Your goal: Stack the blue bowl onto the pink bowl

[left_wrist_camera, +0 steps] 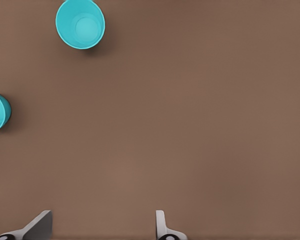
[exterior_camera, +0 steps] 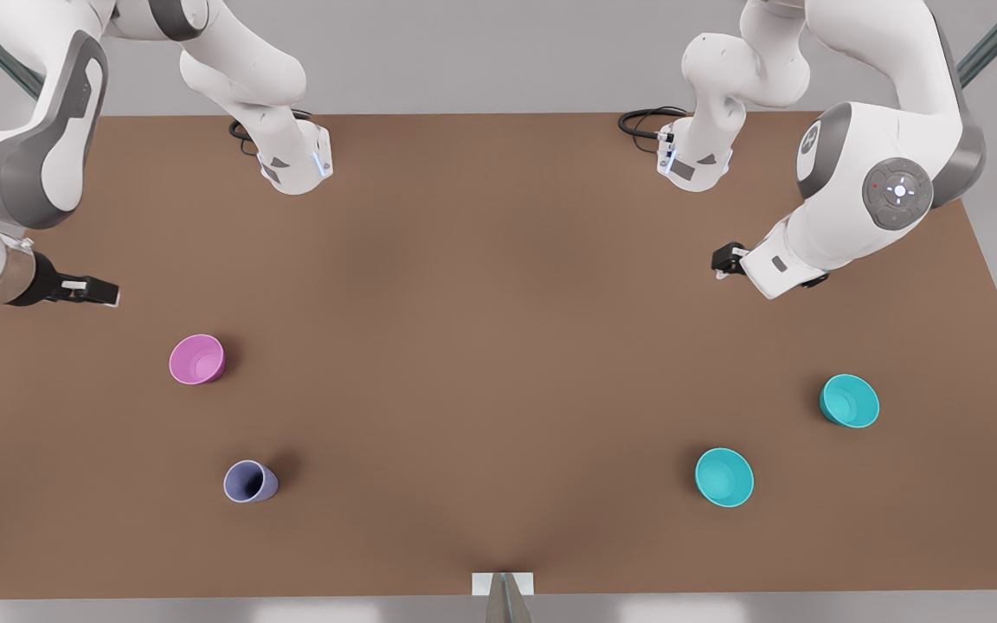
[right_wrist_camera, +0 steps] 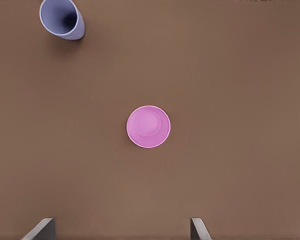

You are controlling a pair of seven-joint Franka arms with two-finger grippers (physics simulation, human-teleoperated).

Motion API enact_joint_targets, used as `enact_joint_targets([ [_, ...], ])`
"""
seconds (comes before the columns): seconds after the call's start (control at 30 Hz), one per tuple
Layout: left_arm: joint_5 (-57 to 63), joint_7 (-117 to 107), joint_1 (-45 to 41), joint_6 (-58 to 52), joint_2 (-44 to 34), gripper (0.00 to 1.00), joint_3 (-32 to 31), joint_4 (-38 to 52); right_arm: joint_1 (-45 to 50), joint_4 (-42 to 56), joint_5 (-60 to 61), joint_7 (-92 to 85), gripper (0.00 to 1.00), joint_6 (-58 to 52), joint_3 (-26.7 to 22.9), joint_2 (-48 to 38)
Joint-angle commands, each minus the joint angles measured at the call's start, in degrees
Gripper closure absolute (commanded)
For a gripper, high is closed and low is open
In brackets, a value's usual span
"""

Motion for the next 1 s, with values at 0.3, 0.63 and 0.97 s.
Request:
enact_joint_targets([
  [0.3, 0.09, 0.22, 0.06, -0.16, -0.24, 0.00, 0.08, 0.03, -11.41, -1.64, 5.20, -2.30, 0.00, 8.51, -0.12, 21.96],
  [0.63, 0.09, 0.13, 0.06, -0.16, -0.42, 0.00, 0.08, 0.03, -11.85, -21.95, 5.73, -1.33, 0.00, 34.36, 0.05, 21.09],
  [0.97, 0.00, 0.31, 0.06, -0.69, -0.24, 0.00, 0.00, 0.03, -14.31, -28.55, 5.73, -1.33, 0.00, 40.17, -0.03, 22.15],
])
